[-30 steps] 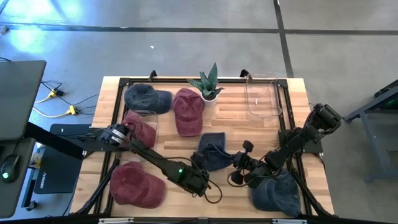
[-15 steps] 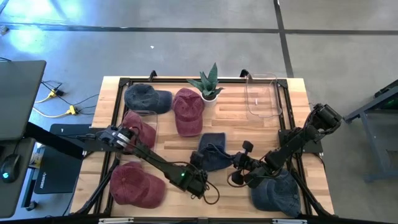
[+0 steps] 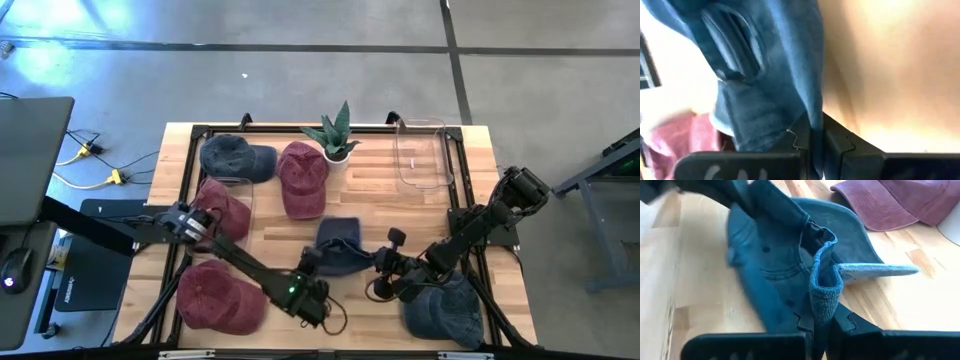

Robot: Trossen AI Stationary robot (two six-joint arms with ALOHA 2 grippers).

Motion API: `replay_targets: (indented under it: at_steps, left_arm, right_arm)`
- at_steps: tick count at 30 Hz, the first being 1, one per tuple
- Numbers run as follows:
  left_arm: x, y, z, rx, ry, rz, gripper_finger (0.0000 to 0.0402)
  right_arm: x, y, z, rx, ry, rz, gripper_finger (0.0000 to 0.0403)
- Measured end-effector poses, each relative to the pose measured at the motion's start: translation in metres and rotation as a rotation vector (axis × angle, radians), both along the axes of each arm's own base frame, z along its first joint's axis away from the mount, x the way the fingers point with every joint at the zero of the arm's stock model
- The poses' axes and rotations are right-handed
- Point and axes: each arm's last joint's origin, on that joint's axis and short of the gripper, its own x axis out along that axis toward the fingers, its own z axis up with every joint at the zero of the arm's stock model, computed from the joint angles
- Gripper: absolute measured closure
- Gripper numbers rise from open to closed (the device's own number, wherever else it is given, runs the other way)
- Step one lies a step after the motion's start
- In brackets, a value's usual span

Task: Pick & Place hat
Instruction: Put the middle blue cap into the right transparent bin

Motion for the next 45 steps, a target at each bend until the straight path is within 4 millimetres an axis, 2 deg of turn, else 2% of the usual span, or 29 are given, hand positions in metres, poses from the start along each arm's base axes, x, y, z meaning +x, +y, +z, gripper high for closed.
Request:
replay_targets:
  at_steps: [4, 9, 15, 19, 25, 30, 34, 39, 45]
  left_arm:
    - [0.002, -0.01, 0.01, -0.018, -0.047, -0.033, 0.0399]
    - [0.006, -0.011, 0.014, -0.025, -0.083, -0.032, 0.0399]
    - [0.014, -0.007, 0.0, -0.111, -0.102, -0.068, 0.0401]
    - [0.019, 0.004, -0.012, -0.174, -0.095, -0.072, 0.0401]
    - [0.025, 0.017, -0.022, -0.229, -0.136, -0.08, 0.0401]
    - [0.021, 0.032, -0.024, -0.318, -0.22, -0.086, 0.0401]
    - [0.007, 0.049, -0.023, -0.423, -0.345, -0.099, 0.0401]
    - [-0.014, 0.067, -0.012, -0.545, -0.533, -0.093, 0.0401]
    - [-0.025, 0.069, -0.002, -0.635, -0.614, -0.132, 0.0401]
  right_arm:
    - [0.0, 0.002, -0.001, 0.018, 0.029, 0.049, 0.0378]
    - [0.0, 0.002, 0.002, 0.009, 0.049, 0.096, 0.0329]
    - [-0.009, -0.001, 0.021, 0.052, 0.052, 0.131, 0.026]
    - [-0.019, 0.003, 0.031, 0.1, 0.047, 0.171, 0.0234]
    - [-0.031, 0.017, 0.032, 0.035, 0.022, 0.218, 0.0232]
    - [-0.035, 0.02, 0.033, 0.002, -0.008, 0.2, 0.024]
    - [-0.034, 0.02, 0.033, -0.001, -0.012, 0.194, 0.0242]
    - [-0.032, 0.021, 0.033, 0.015, -0.005, 0.22, 0.0241]
    - [-0.016, 0.037, 0.021, -0.062, -0.027, 0.439, 0.0235]
